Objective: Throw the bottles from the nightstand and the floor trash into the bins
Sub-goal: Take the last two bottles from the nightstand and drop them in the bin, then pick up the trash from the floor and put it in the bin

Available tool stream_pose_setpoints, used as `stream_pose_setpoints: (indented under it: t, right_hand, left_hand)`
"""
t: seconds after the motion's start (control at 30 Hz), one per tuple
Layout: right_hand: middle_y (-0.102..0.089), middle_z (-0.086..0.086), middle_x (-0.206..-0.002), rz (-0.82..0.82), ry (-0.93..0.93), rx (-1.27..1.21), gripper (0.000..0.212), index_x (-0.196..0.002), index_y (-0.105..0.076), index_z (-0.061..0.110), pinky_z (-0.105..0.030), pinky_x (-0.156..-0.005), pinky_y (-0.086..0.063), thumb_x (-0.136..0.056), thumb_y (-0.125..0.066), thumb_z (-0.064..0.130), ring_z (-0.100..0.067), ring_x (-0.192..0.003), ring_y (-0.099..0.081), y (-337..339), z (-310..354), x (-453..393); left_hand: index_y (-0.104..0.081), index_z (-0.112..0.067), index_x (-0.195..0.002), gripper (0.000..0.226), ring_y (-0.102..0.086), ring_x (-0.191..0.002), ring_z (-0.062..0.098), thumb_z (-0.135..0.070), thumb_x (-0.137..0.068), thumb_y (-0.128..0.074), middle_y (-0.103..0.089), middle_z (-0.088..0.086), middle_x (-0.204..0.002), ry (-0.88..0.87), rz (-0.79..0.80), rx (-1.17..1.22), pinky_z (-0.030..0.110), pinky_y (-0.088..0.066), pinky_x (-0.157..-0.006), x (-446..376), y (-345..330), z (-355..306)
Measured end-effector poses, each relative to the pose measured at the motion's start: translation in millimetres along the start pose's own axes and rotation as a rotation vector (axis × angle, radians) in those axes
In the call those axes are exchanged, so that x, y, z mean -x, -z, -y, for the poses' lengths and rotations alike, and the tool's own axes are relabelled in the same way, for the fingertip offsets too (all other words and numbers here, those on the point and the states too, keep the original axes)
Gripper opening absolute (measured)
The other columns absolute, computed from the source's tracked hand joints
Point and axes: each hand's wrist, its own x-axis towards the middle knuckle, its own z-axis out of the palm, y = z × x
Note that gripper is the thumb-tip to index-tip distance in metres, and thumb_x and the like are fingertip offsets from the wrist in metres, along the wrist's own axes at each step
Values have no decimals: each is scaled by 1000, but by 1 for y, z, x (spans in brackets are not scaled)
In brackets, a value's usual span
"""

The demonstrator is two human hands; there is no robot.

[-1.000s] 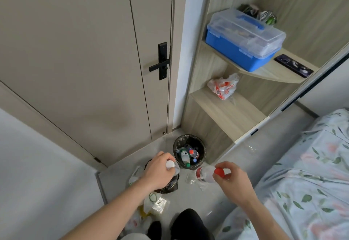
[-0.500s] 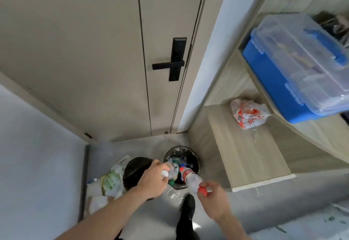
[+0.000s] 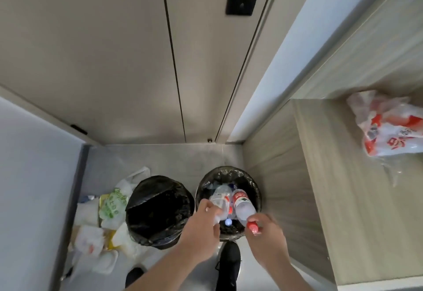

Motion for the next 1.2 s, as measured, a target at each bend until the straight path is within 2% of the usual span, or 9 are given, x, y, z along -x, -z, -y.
stream_pose_setpoints:
  t: [0.13,0.27,0.37,0.5,0.67,0.8,0.93,1.07,1.2]
  right_hand:
    - [-54,16,-106,-90,16,-36,18,-93,-68,32,-30,-69,-47,-85,-67,16,-10,-82,-64,-68,-39,-41]
    - [-51,24,-109,-196,118,-126,22,-94,-65,39,-32,-71,-54,-84,-73,22,-3,-82,-70,-118,-71,-64]
    - [-51,23,-111,-257,215,-190,26,-95,-61,40,-29,-70,-53,-84,-75,20,4,-81,-70,-141,-88,-70]
    - [-53,18,-114,-305,355,-246,31,-102,-61,40,-32,-78,-55,-85,-76,18,-2,-89,-70,-156,-106,-79]
    - [-45,20,-120,-369,474,-228,37,-116,-56,38,-38,-81,-56,-86,-75,26,-3,-90,-68,-163,-125,-85]
    - [-39,12,-127,-362,494,-223,49,-123,-48,34,-42,-81,-54,-84,-76,28,-18,-86,-71,-174,-150,-61]
    - [-33,5,-131,-236,402,-159,56,-131,-44,34,-37,-82,-47,-84,-72,23,-15,-76,-65,-171,-190,-10]
    - [-36,-5,-141,-131,323,-42,62,-139,-42,27,-40,-90,-46,-84,-70,21,-32,-107,-61,-149,-215,11]
    - [-52,-7,-132,-48,355,13,65,-142,-44,24,-37,-96,-45,-84,-72,20,-24,-119,-56,-148,-217,-11]
  left_hand:
    - [-54,-33,-123,30,-62,-79,13,-17,-98,-55,-34,-14,-128,-55,-75,30,31,-54,-73,-36,-61,57]
    - [-54,-39,-127,38,-63,-82,14,-16,-96,-57,-38,-13,-131,-133,-182,129,23,-48,-72,-59,-109,99]
    - [-50,-41,-132,41,-66,-90,14,-20,-98,-57,-36,-18,-138,-186,-267,197,32,-56,-82,-64,-135,119]
    - [-42,-42,-141,49,-66,-104,10,-22,-99,-58,-31,-27,-145,-280,-387,237,36,-56,-89,-63,-154,134]
    - [-34,-37,-150,59,-47,-132,7,-26,-97,-56,-25,-19,-154,-451,-450,-53,29,-47,-106,-39,-146,147]
    - [-41,-32,-148,56,-47,-131,11,-30,-95,-56,-30,-14,-151,-336,-479,-249,29,-43,-109,11,-137,168]
    - [-38,-29,-150,65,-52,-126,22,-34,-89,-60,-40,-3,-142,74,-401,-168,32,-43,-105,84,-148,188]
    - [-28,-26,-155,76,-50,-130,26,-32,-87,-61,-39,3,-142,262,-271,-192,36,-44,-106,137,-174,205]
    - [-21,-27,-158,78,-50,-131,29,-31,-88,-57,-40,3,-144,281,-294,-221,38,-45,-106,120,-171,216]
